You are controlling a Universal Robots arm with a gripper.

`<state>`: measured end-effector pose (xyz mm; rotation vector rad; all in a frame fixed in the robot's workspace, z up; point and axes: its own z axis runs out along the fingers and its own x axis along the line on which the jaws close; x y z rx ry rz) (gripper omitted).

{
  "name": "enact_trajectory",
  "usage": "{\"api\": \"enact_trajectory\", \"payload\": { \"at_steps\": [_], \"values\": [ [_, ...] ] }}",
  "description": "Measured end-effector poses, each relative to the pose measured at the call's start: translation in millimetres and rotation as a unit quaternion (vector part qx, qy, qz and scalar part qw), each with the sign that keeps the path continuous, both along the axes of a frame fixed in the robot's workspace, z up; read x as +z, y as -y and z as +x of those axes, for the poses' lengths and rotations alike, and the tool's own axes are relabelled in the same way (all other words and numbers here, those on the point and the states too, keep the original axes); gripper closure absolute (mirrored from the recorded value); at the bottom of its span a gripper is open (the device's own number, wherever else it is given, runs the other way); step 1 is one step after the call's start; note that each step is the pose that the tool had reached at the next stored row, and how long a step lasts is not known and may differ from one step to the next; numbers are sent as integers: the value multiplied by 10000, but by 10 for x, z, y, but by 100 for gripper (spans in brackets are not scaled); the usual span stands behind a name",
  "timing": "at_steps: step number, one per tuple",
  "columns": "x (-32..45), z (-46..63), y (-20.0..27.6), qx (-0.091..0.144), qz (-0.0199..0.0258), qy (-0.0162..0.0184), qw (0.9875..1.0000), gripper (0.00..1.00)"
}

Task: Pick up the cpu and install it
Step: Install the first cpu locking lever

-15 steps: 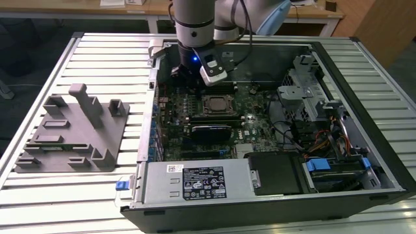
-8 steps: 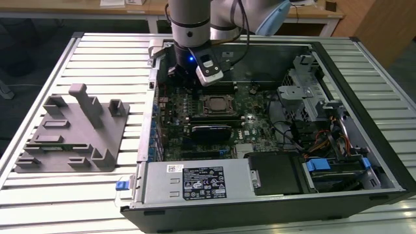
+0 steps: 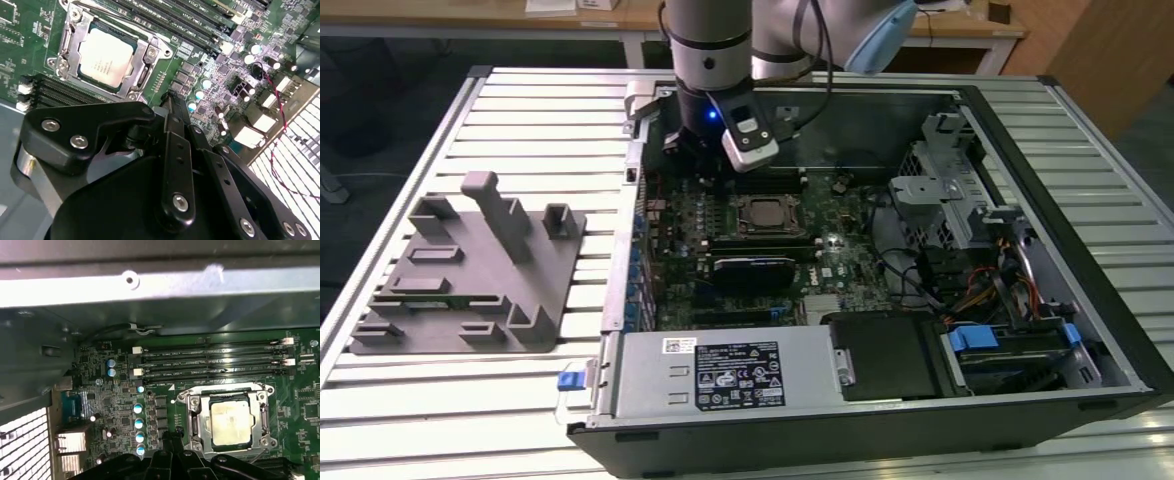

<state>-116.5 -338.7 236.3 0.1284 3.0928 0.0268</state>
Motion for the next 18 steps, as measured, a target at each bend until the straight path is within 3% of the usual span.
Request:
{"api": "enact_trajectory", "payload": {
  "at_steps": [7, 12, 14, 17, 18],
  "values": [
    [37, -10, 1, 2, 29, 0, 10000, 89],
    [37, -69, 5, 9, 111, 0, 9999, 89],
    [36, -82, 7, 10, 220, 0, 9998, 89],
    [36, -92, 11, 12, 455, 0, 9990, 89],
    [36, -96, 12, 12, 513, 1, 9987, 89]
  ]
}}
